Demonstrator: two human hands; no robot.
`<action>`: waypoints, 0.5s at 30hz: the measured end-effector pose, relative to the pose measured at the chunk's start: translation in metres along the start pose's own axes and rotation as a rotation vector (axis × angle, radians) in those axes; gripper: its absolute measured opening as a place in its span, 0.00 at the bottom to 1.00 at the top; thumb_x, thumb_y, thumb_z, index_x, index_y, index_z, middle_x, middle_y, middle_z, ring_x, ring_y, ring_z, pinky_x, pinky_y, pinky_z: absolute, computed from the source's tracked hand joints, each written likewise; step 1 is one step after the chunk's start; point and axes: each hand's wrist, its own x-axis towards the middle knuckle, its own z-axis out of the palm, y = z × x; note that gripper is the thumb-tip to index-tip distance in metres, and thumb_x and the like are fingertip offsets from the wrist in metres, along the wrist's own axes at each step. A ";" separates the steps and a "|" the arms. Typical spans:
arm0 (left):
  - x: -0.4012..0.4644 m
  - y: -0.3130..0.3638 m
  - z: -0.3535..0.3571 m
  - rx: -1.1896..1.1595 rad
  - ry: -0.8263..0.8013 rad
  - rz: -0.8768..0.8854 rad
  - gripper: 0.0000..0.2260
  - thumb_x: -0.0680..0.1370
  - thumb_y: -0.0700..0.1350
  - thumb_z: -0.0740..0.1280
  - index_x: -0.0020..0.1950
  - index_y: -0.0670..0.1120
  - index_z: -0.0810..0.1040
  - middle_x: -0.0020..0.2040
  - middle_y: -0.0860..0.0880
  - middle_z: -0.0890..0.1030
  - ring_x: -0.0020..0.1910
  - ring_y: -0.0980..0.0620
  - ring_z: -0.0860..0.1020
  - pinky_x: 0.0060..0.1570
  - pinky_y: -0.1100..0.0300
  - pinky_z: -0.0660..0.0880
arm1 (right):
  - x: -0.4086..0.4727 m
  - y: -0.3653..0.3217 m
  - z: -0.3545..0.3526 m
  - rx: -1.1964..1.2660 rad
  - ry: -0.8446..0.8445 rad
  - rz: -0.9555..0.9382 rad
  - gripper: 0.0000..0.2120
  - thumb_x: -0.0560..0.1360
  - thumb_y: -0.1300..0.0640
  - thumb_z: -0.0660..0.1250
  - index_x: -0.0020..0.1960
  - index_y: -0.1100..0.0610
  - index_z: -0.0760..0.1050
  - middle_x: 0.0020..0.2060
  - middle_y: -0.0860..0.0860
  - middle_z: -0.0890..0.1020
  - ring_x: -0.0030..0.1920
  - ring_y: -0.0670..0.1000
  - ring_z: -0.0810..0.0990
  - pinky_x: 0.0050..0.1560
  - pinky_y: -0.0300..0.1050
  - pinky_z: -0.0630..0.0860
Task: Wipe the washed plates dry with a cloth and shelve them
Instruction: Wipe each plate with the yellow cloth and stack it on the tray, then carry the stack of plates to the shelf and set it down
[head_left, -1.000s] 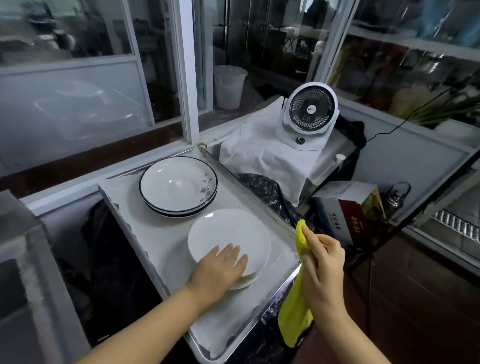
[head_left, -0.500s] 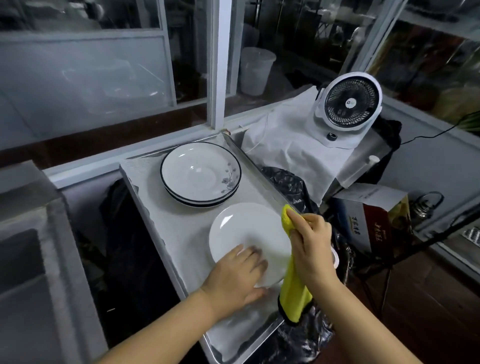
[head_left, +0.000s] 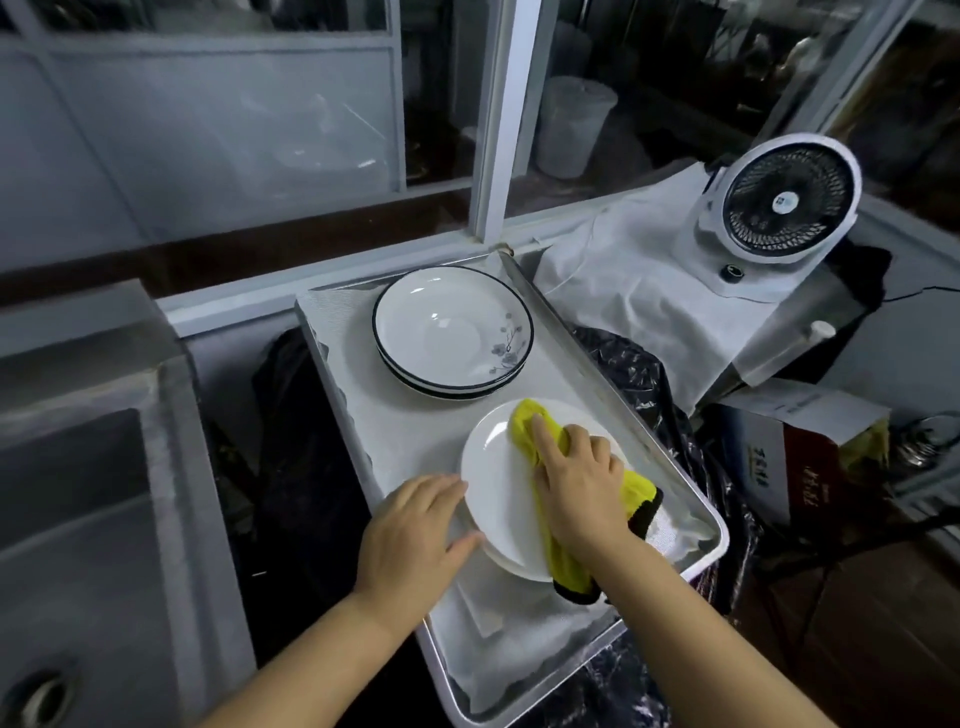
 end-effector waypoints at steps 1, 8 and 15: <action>-0.001 0.001 0.000 0.003 0.009 -0.015 0.27 0.58 0.53 0.81 0.53 0.44 0.83 0.51 0.50 0.83 0.51 0.51 0.80 0.51 0.59 0.77 | 0.000 -0.007 0.000 0.009 0.006 -0.028 0.27 0.66 0.58 0.72 0.64 0.50 0.73 0.44 0.56 0.77 0.39 0.60 0.75 0.39 0.53 0.73; -0.009 -0.003 -0.015 0.010 0.028 -0.177 0.21 0.64 0.63 0.66 0.47 0.49 0.83 0.47 0.54 0.83 0.46 0.53 0.80 0.47 0.63 0.74 | -0.010 -0.039 -0.002 0.062 0.014 -0.189 0.25 0.68 0.51 0.55 0.63 0.50 0.74 0.43 0.54 0.78 0.37 0.58 0.75 0.34 0.50 0.71; -0.036 -0.020 -0.068 -0.108 -0.058 -0.361 0.16 0.69 0.53 0.75 0.54 0.51 0.81 0.51 0.56 0.82 0.51 0.54 0.79 0.47 0.58 0.76 | -0.030 -0.056 -0.031 0.545 -0.365 -0.213 0.30 0.74 0.55 0.65 0.73 0.44 0.61 0.55 0.53 0.72 0.57 0.56 0.71 0.59 0.46 0.67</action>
